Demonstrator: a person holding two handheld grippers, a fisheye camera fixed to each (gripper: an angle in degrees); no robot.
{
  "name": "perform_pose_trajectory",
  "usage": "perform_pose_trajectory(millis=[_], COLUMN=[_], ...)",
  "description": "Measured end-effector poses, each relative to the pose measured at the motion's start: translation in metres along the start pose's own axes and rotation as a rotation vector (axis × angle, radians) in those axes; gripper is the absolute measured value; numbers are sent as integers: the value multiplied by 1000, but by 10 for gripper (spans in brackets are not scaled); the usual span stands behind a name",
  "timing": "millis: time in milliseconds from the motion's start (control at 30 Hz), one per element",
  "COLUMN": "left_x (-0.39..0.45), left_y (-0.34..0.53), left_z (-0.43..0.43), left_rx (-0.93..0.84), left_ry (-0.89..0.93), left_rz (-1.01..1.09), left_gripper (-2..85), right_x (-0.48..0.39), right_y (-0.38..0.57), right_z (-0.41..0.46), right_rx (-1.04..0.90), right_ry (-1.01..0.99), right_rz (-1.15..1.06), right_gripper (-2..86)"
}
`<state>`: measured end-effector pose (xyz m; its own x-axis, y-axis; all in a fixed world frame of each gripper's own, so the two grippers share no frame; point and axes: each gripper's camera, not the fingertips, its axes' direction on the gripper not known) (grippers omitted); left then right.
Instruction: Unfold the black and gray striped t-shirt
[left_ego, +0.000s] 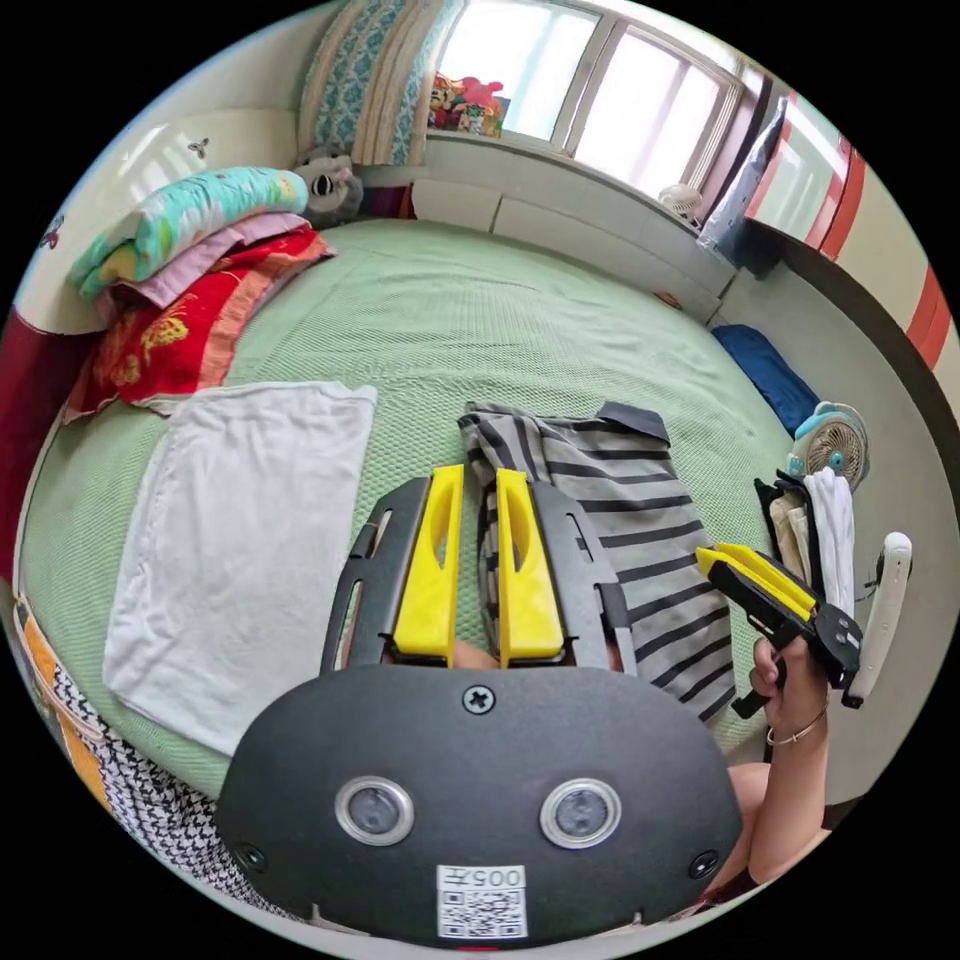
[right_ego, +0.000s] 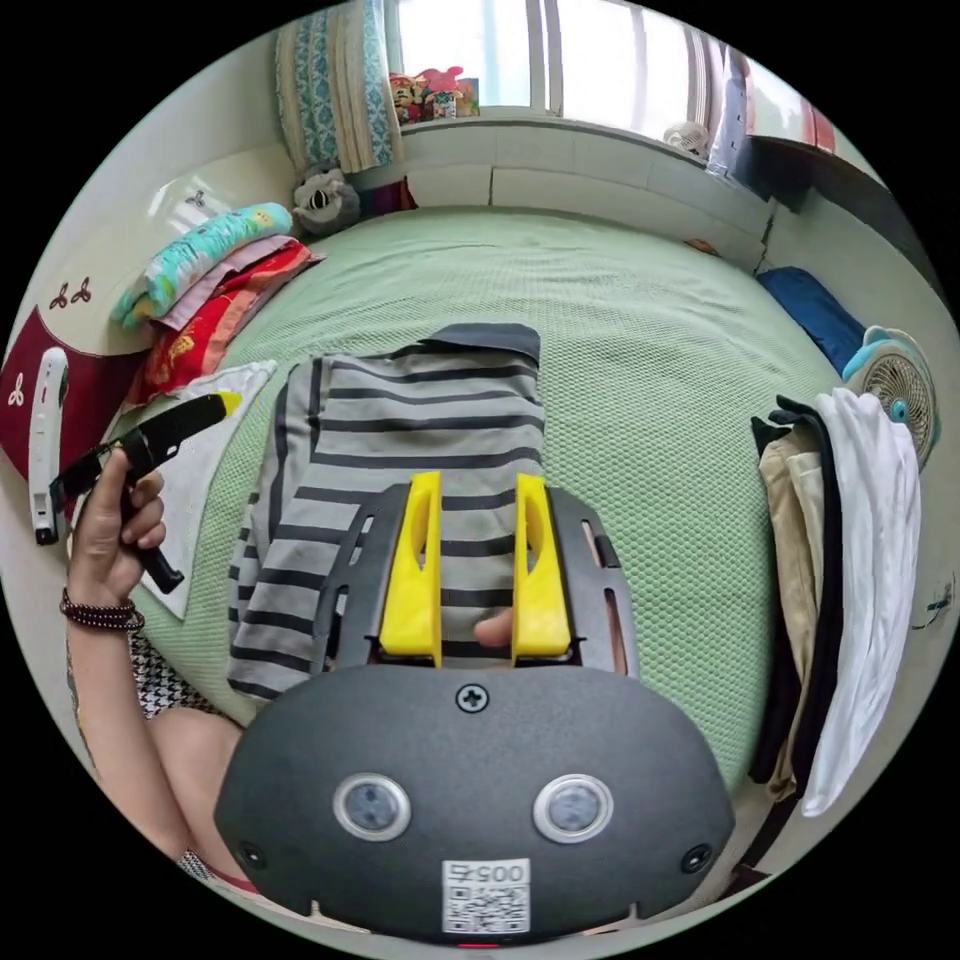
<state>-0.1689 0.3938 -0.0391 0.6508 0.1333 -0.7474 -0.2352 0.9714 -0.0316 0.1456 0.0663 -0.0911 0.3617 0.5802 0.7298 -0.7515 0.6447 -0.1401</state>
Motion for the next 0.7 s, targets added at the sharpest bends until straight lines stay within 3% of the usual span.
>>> perform_pose_trajectory(millis=[200,400,700], left_x=[-14,-11,-5], left_y=[25,42,32], left_z=[-36,-50,-52], left_rx=[15,-10,-9], left_ry=[-54,-60,-49], left_rz=[-25,5,41], left_gripper=[64,63,63], right_x=[-22,-76,-107], right_y=[11,25,24], right_z=[-34,-28,8], right_rx=[98,20,-125], right_ry=[-196,-339,-243], right_rz=[-35,-184,-282], right_gripper=[121,134,124])
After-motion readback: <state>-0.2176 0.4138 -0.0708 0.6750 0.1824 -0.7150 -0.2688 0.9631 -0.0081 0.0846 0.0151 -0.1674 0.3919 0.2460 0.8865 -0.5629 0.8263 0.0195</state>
